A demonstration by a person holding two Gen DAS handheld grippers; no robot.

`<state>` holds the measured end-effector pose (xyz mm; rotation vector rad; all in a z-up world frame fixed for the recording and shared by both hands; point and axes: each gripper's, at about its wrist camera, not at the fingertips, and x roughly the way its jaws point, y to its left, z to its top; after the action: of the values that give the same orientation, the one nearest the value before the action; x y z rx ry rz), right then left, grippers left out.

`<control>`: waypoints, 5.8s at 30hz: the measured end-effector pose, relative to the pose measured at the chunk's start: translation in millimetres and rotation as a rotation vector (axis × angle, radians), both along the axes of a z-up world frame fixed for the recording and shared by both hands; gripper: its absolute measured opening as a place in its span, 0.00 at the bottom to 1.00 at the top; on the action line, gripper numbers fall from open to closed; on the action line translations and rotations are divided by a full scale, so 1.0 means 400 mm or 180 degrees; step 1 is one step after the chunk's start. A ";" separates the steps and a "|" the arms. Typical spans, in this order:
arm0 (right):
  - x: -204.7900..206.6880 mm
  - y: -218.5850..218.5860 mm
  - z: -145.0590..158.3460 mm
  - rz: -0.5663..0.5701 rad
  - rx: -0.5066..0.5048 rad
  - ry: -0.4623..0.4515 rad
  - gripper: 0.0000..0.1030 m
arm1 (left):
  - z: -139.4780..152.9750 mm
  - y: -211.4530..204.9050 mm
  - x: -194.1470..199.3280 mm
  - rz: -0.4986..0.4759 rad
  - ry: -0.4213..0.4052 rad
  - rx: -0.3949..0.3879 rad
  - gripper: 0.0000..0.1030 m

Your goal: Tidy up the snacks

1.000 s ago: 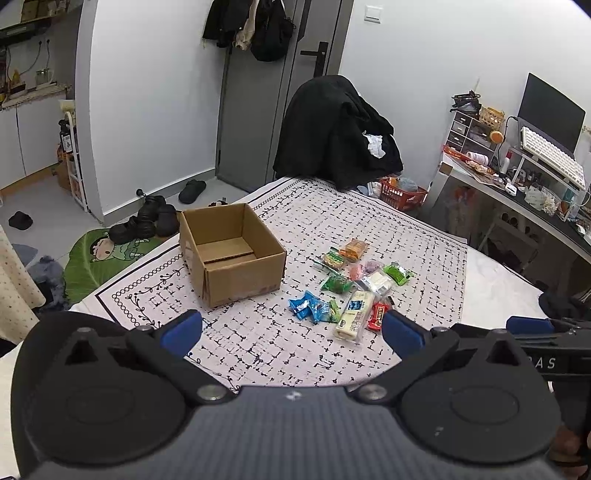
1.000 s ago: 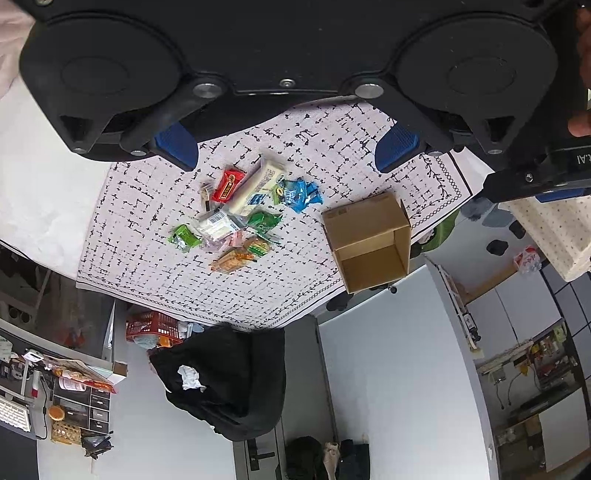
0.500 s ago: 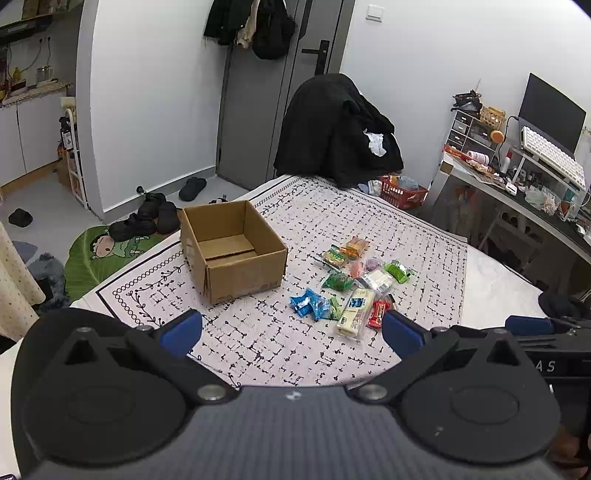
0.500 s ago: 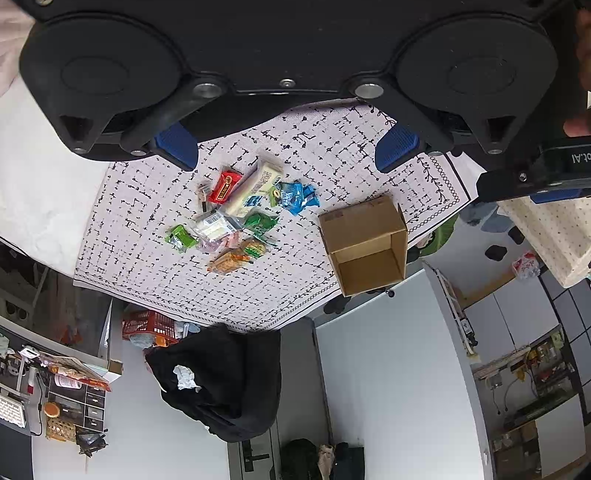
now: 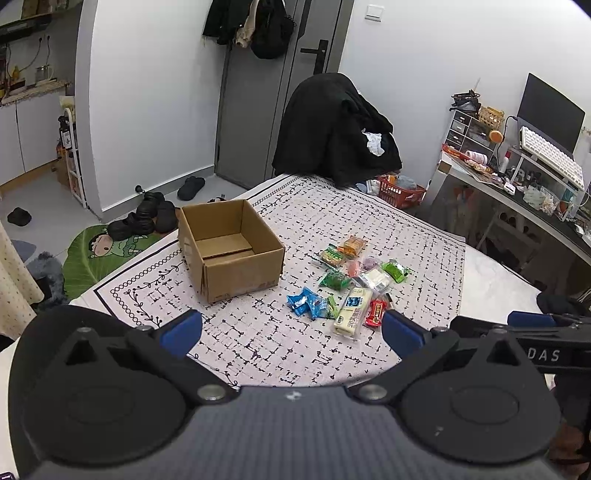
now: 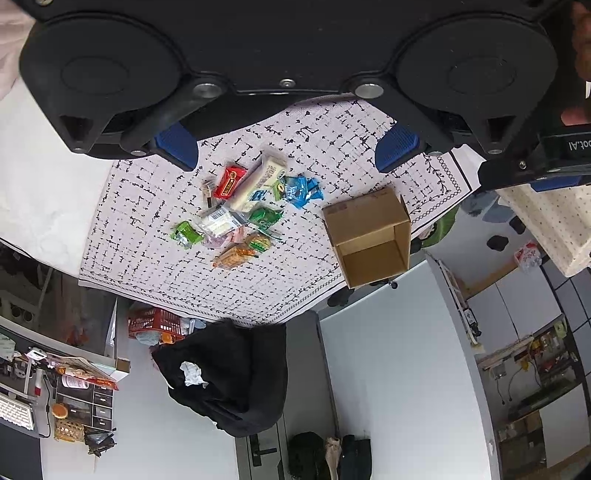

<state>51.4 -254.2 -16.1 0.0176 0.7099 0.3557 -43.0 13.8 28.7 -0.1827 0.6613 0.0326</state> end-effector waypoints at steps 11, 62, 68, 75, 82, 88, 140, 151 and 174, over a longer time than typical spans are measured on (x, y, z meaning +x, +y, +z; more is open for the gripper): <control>0.005 0.006 -0.011 0.0008 0.0012 0.0011 1.00 | -0.007 0.000 0.000 0.0031 0.0005 -0.0069 1.00; 0.299 -0.123 -0.162 -0.0242 0.0368 0.0460 0.99 | -0.149 -0.095 0.261 -0.0035 0.0262 -0.0125 1.00; 0.350 -0.133 -0.193 -0.0215 0.0341 0.0600 0.91 | -0.179 -0.115 0.313 -0.0021 0.0357 -0.0115 1.00; 0.421 -0.147 -0.244 -0.0260 0.0404 0.0806 0.81 | -0.218 -0.135 0.381 -0.0054 0.0531 -0.0237 1.00; 0.485 -0.149 -0.298 -0.0306 0.0473 0.1046 0.68 | -0.270 -0.151 0.441 -0.0100 0.0644 -0.0270 0.96; 0.529 -0.161 -0.338 -0.0408 0.0508 0.1169 0.68 | -0.314 -0.167 0.496 -0.0139 0.0761 -0.0315 0.95; 0.652 -0.122 -0.411 -0.0556 0.0478 0.1418 0.19 | -0.525 -0.195 0.653 -0.0188 0.1074 -0.0875 0.38; 0.611 -0.075 -0.309 -0.0516 0.0492 0.1100 0.19 | -0.451 -0.151 0.619 -0.0144 0.0710 -0.1130 0.36; 0.591 0.162 -0.175 -0.0023 0.0450 0.0659 0.19 | -0.303 0.066 0.569 0.0251 -0.0056 -0.1491 0.36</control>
<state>287.8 -189.3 -85.9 0.1931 0.8878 0.4004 184.7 40.0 -92.5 -0.6594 0.6363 -0.0491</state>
